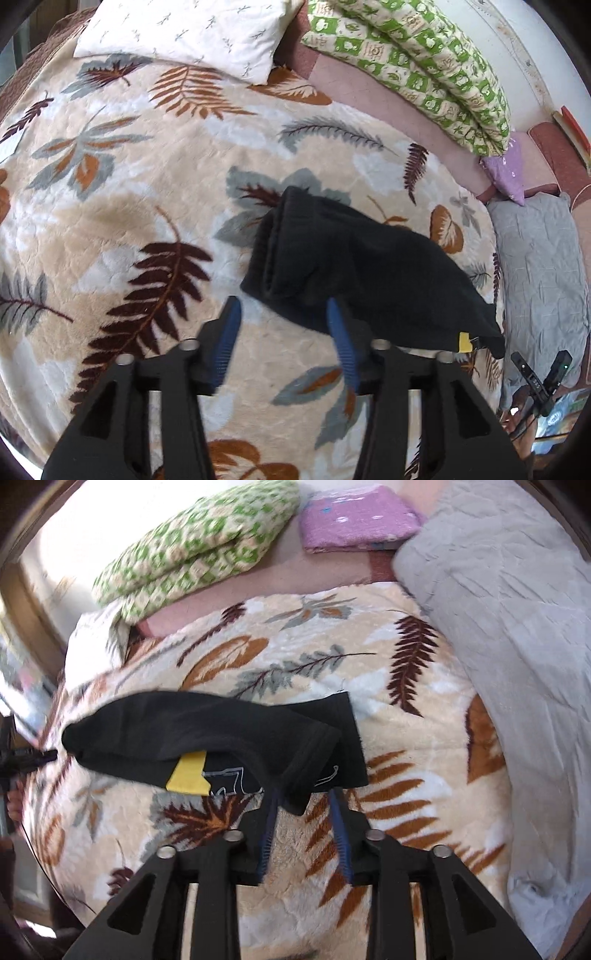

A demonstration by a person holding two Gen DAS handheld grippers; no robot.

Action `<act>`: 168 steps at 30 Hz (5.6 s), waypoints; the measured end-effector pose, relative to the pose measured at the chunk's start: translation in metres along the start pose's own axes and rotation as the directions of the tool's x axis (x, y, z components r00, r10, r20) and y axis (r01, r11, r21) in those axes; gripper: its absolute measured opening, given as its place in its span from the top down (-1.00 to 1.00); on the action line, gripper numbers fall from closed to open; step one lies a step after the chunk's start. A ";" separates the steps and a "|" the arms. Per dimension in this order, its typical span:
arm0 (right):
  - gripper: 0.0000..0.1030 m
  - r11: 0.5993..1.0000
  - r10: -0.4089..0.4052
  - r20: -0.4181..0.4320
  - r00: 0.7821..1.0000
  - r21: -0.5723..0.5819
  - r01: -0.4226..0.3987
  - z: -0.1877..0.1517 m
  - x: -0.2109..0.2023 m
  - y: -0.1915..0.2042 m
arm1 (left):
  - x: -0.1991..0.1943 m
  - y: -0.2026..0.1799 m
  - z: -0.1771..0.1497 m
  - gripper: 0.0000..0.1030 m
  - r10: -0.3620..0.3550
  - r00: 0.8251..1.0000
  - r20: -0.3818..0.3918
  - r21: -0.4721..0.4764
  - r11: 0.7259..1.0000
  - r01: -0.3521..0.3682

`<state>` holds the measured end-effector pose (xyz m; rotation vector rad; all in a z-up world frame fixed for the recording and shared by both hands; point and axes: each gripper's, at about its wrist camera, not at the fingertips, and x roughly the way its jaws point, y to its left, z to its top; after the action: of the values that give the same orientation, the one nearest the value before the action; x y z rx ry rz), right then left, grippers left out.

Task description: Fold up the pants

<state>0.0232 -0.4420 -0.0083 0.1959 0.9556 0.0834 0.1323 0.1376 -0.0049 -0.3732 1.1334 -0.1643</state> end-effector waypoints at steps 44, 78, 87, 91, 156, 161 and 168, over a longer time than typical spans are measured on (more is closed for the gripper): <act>-0.34 0.472 0.406 0.130 0.905 0.818 -0.330 -0.015 0.094 -0.054 | 0.061 -0.029 0.064 0.42 -0.216 0.958 -0.191 0.033 0.974 0.226; 0.45 0.703 0.272 -0.051 0.961 0.693 -0.162 0.039 0.079 -0.032 | 0.069 -0.024 0.060 0.30 -0.264 0.930 -0.256 -0.028 0.964 0.266; 0.43 0.677 0.301 -0.055 0.952 0.715 -0.173 0.021 0.090 -0.042 | 0.074 -0.027 0.055 0.63 -0.168 0.955 -0.243 0.056 0.981 0.187; 0.74 0.723 0.267 -0.047 0.963 0.670 -0.167 0.025 0.085 -0.040 | 0.069 -0.014 0.064 0.89 -0.208 0.962 -0.178 -0.076 0.977 0.198; 0.17 0.776 0.343 0.105 0.933 0.529 -0.345 0.010 0.051 -0.027 | 0.064 0.025 0.033 0.88 -0.141 0.946 -0.292 -0.041 0.990 0.135; 0.17 0.727 0.355 0.048 0.934 0.614 -0.308 0.009 0.092 -0.010 | 0.064 0.020 0.033 0.87 -0.124 0.945 -0.304 -0.022 0.992 0.123; 0.18 0.662 0.334 0.032 0.942 0.704 -0.259 -0.003 0.115 0.004 | 0.066 0.017 0.034 0.86 -0.111 0.945 -0.307 -0.018 0.994 0.111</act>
<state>0.0869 -0.4192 -0.1014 1.0792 1.0134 0.0255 0.1899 0.1401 -0.0545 -0.4220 1.4208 -0.3306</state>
